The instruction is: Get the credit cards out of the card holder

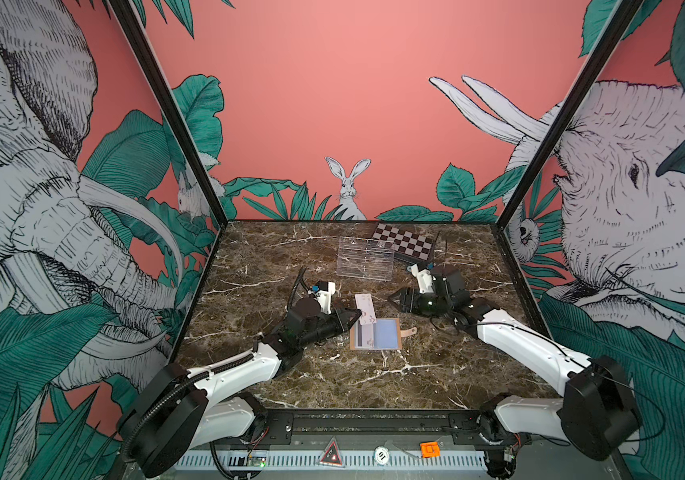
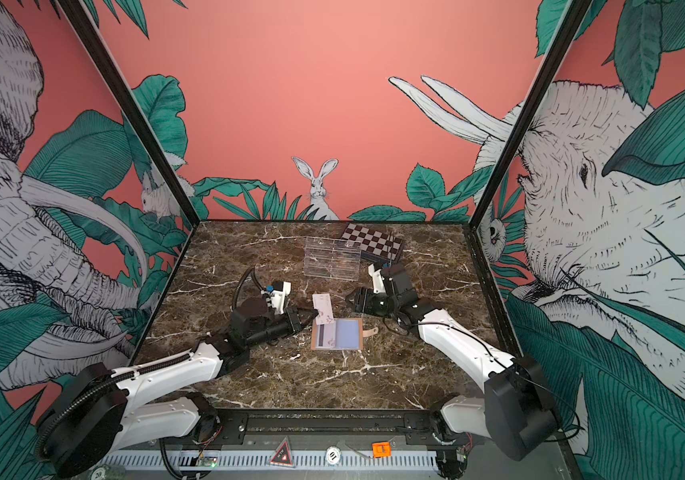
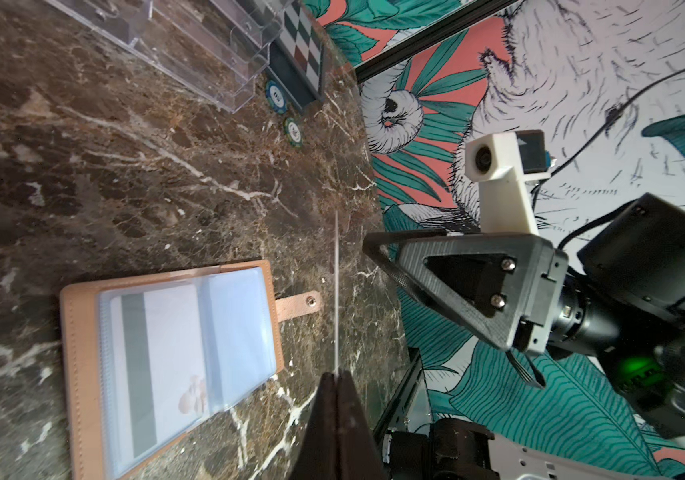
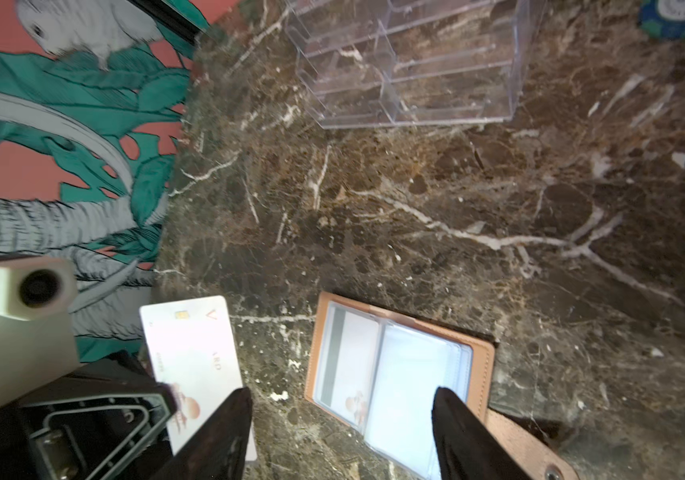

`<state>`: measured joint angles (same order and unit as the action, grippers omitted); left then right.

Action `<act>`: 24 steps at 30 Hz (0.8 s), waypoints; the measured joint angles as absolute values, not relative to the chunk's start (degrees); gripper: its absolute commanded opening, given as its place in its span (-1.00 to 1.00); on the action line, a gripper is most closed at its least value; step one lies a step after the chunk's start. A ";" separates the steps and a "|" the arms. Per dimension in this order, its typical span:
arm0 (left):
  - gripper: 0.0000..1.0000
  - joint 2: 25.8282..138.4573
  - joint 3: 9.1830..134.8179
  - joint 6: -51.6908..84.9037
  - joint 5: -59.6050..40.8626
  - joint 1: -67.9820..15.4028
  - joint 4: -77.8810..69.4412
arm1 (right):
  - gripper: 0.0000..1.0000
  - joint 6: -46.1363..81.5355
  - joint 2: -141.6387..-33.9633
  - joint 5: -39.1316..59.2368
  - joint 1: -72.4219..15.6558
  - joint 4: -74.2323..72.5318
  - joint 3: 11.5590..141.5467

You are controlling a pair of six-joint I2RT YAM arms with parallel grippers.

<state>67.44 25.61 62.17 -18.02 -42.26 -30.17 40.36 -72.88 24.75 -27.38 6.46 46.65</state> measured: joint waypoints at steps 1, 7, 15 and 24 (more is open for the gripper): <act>-1.00 67.57 25.65 63.05 -18.00 -42.17 -31.40 | 0.39 40.97 -72.58 26.06 -26.46 5.48 46.85; -1.00 70.72 27.53 69.97 -18.06 -42.13 -40.58 | 0.37 46.17 -72.36 33.12 -23.64 -2.09 48.82; -1.00 76.01 29.87 76.97 -19.09 -41.95 -51.29 | 0.12 53.49 -73.30 39.44 -23.44 -15.11 47.97; -1.00 78.28 30.00 79.75 -19.57 -41.95 -56.14 | -0.31 59.90 -75.09 42.74 -23.46 -24.67 44.40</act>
<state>78.28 30.00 79.75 -19.57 -41.95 -56.14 59.90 -75.09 42.74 -23.46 -24.67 44.40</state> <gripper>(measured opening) 0.046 0.372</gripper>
